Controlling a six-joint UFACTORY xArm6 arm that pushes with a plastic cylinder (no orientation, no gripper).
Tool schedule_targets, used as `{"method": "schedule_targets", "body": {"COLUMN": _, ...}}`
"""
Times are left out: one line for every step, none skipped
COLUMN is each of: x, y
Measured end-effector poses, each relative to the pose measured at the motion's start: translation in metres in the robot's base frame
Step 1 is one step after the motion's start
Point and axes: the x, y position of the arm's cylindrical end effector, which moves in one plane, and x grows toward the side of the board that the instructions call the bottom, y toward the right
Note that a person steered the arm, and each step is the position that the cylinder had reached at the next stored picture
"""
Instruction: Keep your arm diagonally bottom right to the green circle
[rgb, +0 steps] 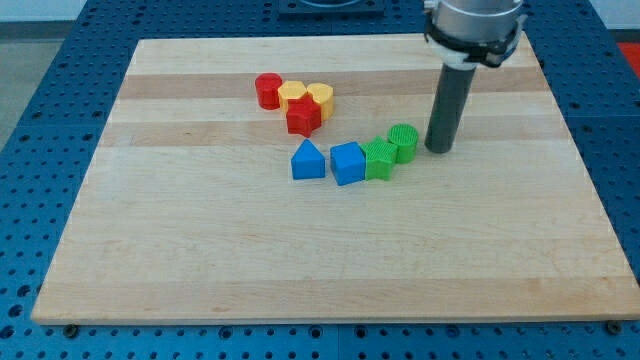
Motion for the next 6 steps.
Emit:
{"method": "schedule_targets", "body": {"x": -0.014, "y": 0.013}}
{"method": "schedule_targets", "body": {"x": -0.014, "y": 0.016}}
{"method": "schedule_targets", "body": {"x": -0.014, "y": 0.016}}
{"method": "schedule_targets", "body": {"x": 0.004, "y": 0.030}}
{"method": "schedule_targets", "body": {"x": 0.050, "y": 0.024}}
{"method": "schedule_targets", "body": {"x": 0.090, "y": -0.039}}
